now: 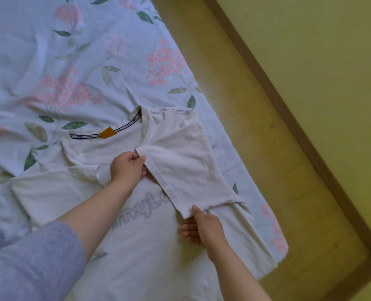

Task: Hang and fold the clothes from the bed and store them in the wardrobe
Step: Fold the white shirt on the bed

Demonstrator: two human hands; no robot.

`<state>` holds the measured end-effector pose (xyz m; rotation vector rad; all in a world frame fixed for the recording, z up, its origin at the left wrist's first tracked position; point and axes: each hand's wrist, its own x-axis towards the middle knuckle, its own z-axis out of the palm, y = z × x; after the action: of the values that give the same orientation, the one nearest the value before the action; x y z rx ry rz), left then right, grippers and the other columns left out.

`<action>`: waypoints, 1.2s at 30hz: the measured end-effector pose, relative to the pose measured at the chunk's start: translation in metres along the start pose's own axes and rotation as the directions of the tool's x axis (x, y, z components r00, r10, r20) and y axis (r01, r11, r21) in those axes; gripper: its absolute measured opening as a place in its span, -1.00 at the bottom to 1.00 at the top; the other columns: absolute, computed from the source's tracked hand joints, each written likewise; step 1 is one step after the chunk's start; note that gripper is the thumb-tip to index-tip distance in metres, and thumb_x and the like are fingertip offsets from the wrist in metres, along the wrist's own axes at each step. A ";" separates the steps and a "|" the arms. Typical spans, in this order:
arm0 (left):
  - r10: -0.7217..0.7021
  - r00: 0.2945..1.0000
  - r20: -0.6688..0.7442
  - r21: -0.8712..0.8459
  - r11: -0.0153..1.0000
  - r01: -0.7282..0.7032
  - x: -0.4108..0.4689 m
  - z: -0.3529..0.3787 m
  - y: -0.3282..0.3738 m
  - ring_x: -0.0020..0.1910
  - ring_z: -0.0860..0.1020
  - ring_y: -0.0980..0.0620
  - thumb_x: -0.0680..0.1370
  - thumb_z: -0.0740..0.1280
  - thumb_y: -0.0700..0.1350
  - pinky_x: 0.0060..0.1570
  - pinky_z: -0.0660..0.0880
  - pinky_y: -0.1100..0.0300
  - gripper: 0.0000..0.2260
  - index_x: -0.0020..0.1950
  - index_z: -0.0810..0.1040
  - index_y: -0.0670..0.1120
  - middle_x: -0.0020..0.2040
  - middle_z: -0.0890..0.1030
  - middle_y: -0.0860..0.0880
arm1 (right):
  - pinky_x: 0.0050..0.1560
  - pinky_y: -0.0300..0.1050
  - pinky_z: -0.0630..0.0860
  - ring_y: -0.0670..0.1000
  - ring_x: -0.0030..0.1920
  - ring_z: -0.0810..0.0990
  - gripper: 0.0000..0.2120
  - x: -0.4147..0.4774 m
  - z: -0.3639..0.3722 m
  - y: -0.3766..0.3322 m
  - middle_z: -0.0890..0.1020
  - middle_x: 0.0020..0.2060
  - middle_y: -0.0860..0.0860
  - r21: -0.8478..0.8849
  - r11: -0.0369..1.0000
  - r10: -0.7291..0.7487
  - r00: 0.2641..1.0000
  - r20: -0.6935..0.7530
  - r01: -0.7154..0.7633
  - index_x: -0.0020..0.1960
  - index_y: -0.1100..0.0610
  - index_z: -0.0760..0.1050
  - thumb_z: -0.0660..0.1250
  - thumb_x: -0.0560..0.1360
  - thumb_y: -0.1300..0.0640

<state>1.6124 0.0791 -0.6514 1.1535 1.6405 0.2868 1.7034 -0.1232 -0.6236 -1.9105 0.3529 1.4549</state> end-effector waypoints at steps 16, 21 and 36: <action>0.440 0.893 0.097 0.579 0.704 -0.410 0.017 -0.105 0.014 0.23 0.45 -0.13 0.53 0.35 -0.21 0.24 0.37 0.03 -0.69 0.28 0.49 -0.14 0.25 0.47 -0.13 | -0.09 -0.18 0.52 -0.09 -0.09 0.58 -0.86 0.019 0.023 -0.140 0.63 -0.07 -0.09 -0.706 0.429 -0.621 0.751 0.223 0.564 0.08 0.05 0.58 0.34 0.53 0.15; 0.347 0.930 0.118 0.717 0.618 -0.322 0.051 -0.147 0.006 0.53 0.06 -0.15 0.46 0.35 -0.23 0.49 0.04 0.00 -0.33 0.53 0.19 -0.09 0.56 0.10 -0.13 | 0.09 -0.14 0.46 0.02 0.13 0.56 -0.71 0.037 0.055 -0.180 0.58 0.15 0.01 -0.809 0.099 -0.638 0.660 0.396 0.580 0.25 0.10 0.55 0.30 0.55 0.19; 0.235 0.967 0.094 0.876 0.441 -0.192 0.108 -0.184 -0.027 0.41 0.21 -0.19 0.12 0.57 0.31 0.36 0.24 -0.03 0.21 0.55 -0.02 -0.11 0.45 0.19 -0.15 | 0.51 0.23 -0.08 0.16 0.48 0.17 0.26 0.089 0.097 -0.225 0.22 0.42 0.13 -0.874 -0.400 -0.492 0.740 0.458 0.275 0.58 0.11 -0.27 0.54 0.27 -0.23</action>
<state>1.4458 0.2149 -0.6597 2.1735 1.6885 -0.4937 1.7955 0.1207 -0.6359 -2.6866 -2.0940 0.8267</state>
